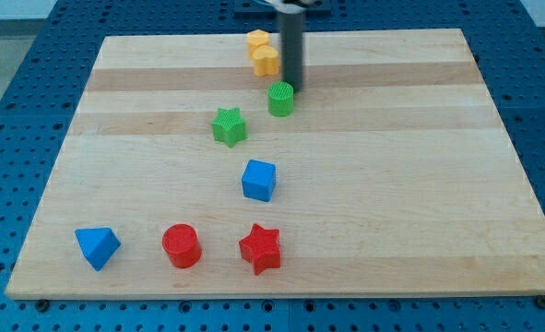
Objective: Move the green circle diagonal to the green star
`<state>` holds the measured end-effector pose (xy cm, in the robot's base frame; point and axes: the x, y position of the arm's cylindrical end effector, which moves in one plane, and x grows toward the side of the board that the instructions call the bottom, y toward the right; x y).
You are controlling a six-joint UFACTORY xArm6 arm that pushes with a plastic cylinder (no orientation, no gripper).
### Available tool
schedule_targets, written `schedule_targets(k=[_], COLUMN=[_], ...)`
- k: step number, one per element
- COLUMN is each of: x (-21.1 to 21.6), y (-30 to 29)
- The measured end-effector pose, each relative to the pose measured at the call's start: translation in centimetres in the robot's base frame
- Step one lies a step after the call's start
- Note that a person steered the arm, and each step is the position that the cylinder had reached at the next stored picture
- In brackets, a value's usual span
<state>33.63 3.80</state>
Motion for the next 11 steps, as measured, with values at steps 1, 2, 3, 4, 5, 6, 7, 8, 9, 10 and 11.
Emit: schedule_targets(k=[1, 2, 3, 4, 5, 6, 7, 8, 9, 10, 11], x=[2.8, 3.4, 2.5, 2.5, -0.2, -1.3, -1.3, -1.1, -1.5, -0.8, -4.9], y=[-1.5, -5.6, -8.6, -5.5, -5.6, -10.7, -15.9, -16.3, -7.5, 1.9, 6.0])
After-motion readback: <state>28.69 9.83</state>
